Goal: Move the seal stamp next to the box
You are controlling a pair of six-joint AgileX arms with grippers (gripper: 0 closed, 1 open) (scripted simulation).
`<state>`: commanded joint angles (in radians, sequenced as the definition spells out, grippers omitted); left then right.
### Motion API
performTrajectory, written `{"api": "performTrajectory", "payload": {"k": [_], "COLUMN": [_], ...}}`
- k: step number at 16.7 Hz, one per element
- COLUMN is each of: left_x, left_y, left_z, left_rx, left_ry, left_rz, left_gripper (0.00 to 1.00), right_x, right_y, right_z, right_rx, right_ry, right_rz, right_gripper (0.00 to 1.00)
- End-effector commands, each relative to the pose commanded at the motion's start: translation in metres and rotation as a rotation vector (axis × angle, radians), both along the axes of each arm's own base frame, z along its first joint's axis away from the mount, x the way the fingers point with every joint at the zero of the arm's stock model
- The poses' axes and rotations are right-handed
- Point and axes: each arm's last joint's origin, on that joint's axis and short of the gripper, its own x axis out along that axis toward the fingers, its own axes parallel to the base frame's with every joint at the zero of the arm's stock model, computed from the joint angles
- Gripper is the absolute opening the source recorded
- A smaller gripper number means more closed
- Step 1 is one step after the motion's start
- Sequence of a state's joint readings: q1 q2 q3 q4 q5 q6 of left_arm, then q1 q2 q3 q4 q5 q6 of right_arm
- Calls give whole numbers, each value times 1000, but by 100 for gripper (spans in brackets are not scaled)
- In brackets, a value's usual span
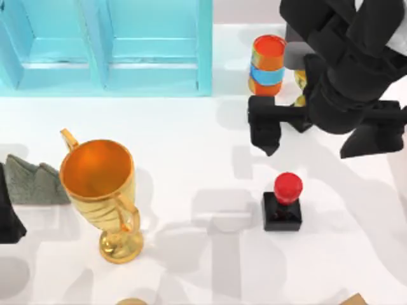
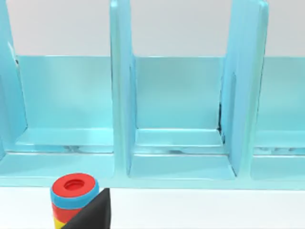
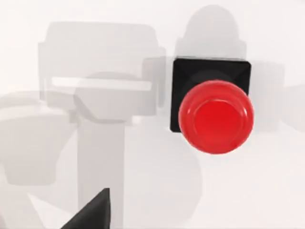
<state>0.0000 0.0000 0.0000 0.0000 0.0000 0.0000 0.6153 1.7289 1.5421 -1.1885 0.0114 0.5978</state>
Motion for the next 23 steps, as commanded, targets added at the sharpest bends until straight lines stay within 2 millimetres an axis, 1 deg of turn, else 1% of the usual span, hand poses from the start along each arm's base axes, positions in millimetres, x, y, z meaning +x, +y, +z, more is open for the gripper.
{"api": "performTrajectory", "payload": {"k": [2,5,7,11,13,15,20,22,23], "left_x": [0,0,0,0,0,0,0,0,0], "left_y": [0,0,0,0,0,0,0,0,0], "left_z": [0,0,0,0,0,0,0,0,0], "left_rx": [0,0,0,0,0,0,0,0,0], "left_ry": [0,0,0,0,0,0,0,0,0], "left_rz": [0,0,0,0,0,0,0,0,0], "left_gripper": [100,100,100,100,100,100,100,100,100], "right_x": [15,30,33,32,33,34,36,34,33], "right_y": [12,20,21,22,21,22,23,21,21], "right_z": [-12,-24,-27,-27,-32,-48,-109,-124,-127], "right_rx": [-49,-93,-102,-101,-102,-104,-96,-100,-102], "right_ry": [80,152,167,166,168,171,160,166,167], "right_rz": [-13,-28,-32,-29,-31,-32,-32,-32,-32], "right_gripper": [100,100,100,100,100,100,100,100,100]}}
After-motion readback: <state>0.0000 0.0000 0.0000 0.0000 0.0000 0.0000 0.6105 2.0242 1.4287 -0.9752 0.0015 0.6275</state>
